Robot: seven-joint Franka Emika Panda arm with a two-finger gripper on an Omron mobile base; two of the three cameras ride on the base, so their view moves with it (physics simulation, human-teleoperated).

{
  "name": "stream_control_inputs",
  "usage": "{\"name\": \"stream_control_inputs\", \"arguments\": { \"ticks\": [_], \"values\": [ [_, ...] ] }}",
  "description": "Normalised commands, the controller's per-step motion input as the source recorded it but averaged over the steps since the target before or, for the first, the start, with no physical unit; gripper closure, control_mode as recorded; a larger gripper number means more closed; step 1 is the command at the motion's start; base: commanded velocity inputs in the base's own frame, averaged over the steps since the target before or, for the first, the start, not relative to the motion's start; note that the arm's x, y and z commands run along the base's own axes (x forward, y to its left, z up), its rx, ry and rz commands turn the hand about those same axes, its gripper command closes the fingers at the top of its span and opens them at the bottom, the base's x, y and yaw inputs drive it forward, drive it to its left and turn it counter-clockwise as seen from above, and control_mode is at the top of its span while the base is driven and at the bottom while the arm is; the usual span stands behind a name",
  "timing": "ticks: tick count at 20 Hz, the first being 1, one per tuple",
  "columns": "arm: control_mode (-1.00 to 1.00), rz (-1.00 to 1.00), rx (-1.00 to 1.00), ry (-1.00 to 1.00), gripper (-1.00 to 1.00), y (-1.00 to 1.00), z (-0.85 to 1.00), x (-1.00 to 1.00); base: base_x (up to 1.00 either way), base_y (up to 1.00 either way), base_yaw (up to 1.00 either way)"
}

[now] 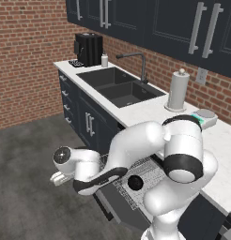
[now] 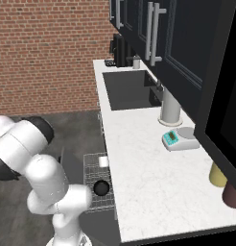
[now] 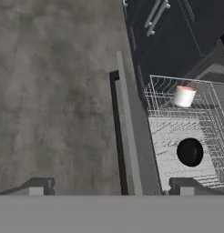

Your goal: Pick up the cup and bowl from the counter, place them in the dishwasher, and close the dishwasher door.

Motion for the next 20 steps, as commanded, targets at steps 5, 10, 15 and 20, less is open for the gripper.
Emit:
{"name": "stream_control_inputs", "arguments": {
  "ticks": [5, 10, 15, 20],
  "values": [
    [-1.00, -0.30, -0.36, 0.06, -1.00, 0.73, -0.11, 0.00, 0.00, 0.00, 0.00],
    [-1.00, -0.28, -0.38, 0.01, -1.00, 0.45, -0.40, 0.01, 0.00, 0.00, 0.00],
    [-1.00, -0.28, -0.38, 0.00, -1.00, 0.34, -0.68, 0.05, 0.00, 0.00, 0.00],
    [-1.00, -0.25, -0.38, 0.00, -1.00, 0.32, -0.76, 0.07, 0.00, 0.00, 0.00]
  ]
}}
